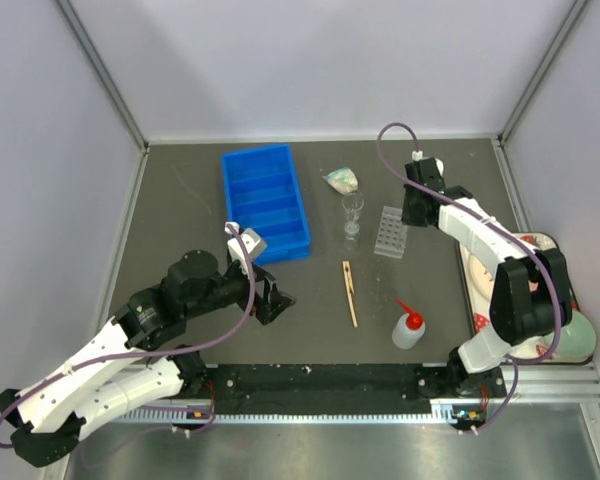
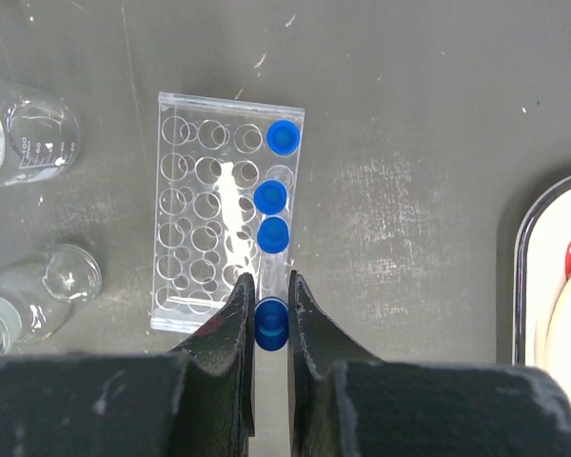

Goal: Organize the chemistry lab equipment

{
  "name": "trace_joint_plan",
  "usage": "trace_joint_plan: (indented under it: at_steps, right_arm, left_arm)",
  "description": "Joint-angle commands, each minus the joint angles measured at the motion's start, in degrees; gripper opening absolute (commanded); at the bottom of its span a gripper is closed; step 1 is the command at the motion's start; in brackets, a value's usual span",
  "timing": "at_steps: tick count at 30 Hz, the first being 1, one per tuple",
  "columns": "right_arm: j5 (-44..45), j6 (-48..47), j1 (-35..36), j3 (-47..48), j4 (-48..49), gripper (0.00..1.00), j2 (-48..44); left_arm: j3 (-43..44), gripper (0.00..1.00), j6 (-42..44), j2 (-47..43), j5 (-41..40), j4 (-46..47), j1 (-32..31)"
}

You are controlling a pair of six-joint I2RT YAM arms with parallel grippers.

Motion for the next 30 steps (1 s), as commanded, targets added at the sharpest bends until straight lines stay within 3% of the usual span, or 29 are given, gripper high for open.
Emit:
trace_joint_plan:
  at_steps: [1,30]
  right_arm:
    - [1.34,-0.69,-0.67,3.00,2.02,0.00,1.01]
    - [-0.59,-1.39,-0.76,2.39,3.60,0.00,6.02]
  left_arm:
    - [-0.16,0.99,0.68,-0.45,-0.17,1.03,0.14]
    - [0.28,0.99,0.68,0.43,-0.70,0.94,0.14]
